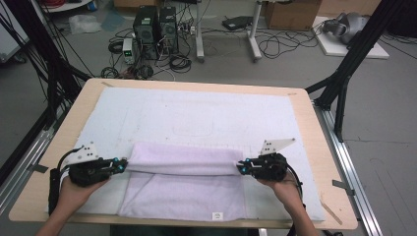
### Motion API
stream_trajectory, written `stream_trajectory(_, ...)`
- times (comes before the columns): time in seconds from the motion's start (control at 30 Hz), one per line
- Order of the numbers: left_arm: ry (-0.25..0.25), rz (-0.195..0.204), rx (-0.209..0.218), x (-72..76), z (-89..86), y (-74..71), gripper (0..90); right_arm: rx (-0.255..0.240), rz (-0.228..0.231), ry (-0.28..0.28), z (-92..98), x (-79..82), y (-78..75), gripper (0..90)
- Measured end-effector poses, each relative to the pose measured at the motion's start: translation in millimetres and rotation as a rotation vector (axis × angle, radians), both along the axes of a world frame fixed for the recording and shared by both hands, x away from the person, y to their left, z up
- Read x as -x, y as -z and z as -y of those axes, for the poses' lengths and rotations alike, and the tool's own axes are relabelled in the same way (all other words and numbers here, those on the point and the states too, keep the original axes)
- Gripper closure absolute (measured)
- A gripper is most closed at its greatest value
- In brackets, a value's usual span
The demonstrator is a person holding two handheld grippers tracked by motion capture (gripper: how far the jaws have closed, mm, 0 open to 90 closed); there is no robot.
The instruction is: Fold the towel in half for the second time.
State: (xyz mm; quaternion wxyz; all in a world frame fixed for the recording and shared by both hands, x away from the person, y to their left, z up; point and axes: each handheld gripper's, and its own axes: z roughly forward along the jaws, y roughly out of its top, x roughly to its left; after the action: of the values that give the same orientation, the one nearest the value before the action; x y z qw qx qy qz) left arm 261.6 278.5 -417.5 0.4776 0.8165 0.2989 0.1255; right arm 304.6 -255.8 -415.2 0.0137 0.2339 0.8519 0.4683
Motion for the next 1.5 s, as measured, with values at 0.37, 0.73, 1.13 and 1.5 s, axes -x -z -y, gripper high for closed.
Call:
stream_trajectory(0.37,0.035,-0.014,-0.017,-0.8,6.6,-3.7,52.3,-0.004,0.039,0.002,-0.4,8.7,-10.4,57.7)
stream_trajectory(0.73,0.086,-0.059,-0.124,-6.4,23.4,22.6,61.1,0.110,-0.015,-0.121,-30.1,18.9,20.7,52.6)
stream_trajectory(1.13,0.082,0.001,-0.133,-1.0,24.9,-2.5,86.3,0.077,0.019,-0.104,-22.6,14.3,10.6,86.0)
stream_trajectory(1.5,0.205,0.029,-0.098,58.1,20.1,-24.8,81.4,0.001,0.023,-0.216,-8.7,53.8,-16.9,82.3)
